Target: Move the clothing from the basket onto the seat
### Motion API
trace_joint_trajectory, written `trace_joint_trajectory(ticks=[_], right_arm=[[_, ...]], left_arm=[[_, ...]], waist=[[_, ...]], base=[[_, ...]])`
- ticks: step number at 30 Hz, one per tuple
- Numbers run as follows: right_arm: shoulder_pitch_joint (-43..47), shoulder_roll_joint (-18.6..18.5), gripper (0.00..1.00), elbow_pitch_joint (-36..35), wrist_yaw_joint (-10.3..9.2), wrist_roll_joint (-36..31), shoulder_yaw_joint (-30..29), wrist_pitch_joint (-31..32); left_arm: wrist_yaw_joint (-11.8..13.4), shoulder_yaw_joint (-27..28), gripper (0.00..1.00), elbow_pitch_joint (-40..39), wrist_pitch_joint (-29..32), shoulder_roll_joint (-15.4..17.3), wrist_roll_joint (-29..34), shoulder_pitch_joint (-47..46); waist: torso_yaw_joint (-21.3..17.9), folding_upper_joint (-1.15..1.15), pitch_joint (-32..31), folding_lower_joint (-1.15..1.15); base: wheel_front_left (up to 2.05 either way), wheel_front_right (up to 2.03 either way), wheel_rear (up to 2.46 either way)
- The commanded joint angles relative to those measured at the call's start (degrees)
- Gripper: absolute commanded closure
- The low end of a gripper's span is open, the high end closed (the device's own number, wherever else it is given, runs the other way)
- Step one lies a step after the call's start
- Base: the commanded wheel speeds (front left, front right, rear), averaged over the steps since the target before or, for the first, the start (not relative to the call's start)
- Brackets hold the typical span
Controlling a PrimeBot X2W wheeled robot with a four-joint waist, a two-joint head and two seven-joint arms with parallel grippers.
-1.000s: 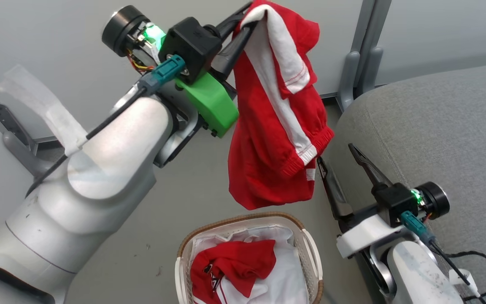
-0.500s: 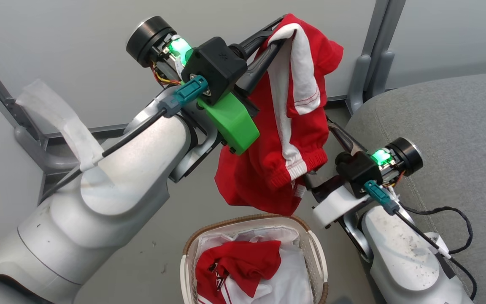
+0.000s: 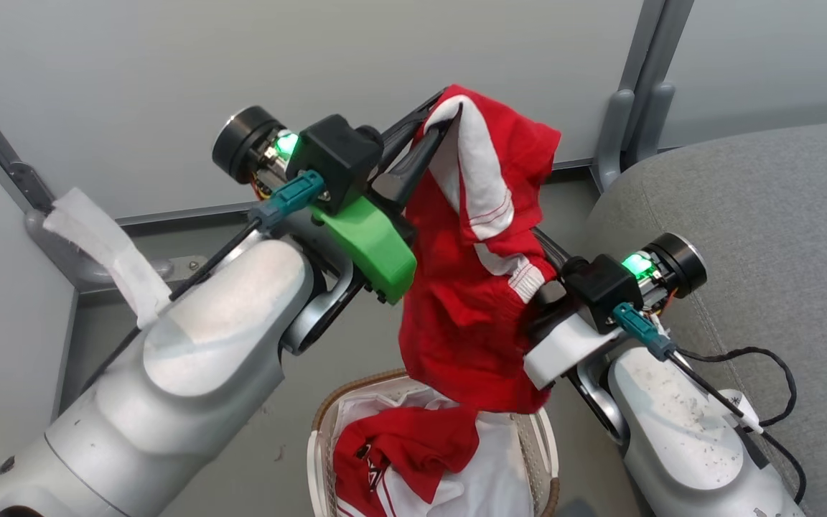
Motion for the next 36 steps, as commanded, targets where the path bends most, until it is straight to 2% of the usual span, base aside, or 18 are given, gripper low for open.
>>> trace_joint_trajectory(ticks=[1,3,4,11,15,22,36], right_arm=[[0.71,-0.23,1.0,-0.51,-0.06,0.17,-0.45,-0.06],[1.1,-0.21,1.0,-1.0,-0.06,0.16,-0.98,-0.06],[1.28,-0.22,1.0,-1.19,-0.06,0.14,-1.2,-0.06],[2.61,-0.21,1.0,-2.14,-0.06,-0.26,-3.17,-0.06],[2.86,-0.21,1.0,-2.75,-0.06,-0.56,-4.77,-0.06],[3.77,-0.21,1.0,-3.16,-0.06,-1.15,-7.62,-0.06],[3.77,-0.23,1.0,-3.15,-0.06,-2.51,-11.17,-0.06]], left_arm=[[0.52,0.41,0.51,0.63,-0.88,0.34,-1.04,1.91],[0.89,0.69,0.09,1.57,-2.25,0.41,-1.6,3.62],[1.06,0.79,0.0,2.06,-2.92,0.35,-1.87,4.45],[1.82,2.23,0.0,6.26,-6.98,-0.55,-3.96,10.78],[1.66,3.62,0.0,7.77,-8.29,-1.37,-3.15,14.18],[0.78,7.56,0.0,8.12,-8.46,-3.33,1.67,20.95],[-2.69,15.9,0.0,9.12,-8.44,-9.05,9.9,31.74]], waist=[[-0.05,0.0,0.07,0.0],[-0.08,0.0,0.19,0.0],[-0.08,0.0,0.23,0.0],[-0.06,0.0,0.55,0.0],[0.01,0.0,0.9,0.0],[-0.06,0.0,1.71,0.0],[-1.79,0.0,3.08,0.0]], base=[[0.0,0.0,0.0],[0.0,0.0,0.0],[0.0,0.0,0.0],[0.0,0.0,0.0],[0.0,0.0,0.0],[0.0,0.0,0.0],[0.0,0.0,0.0]])
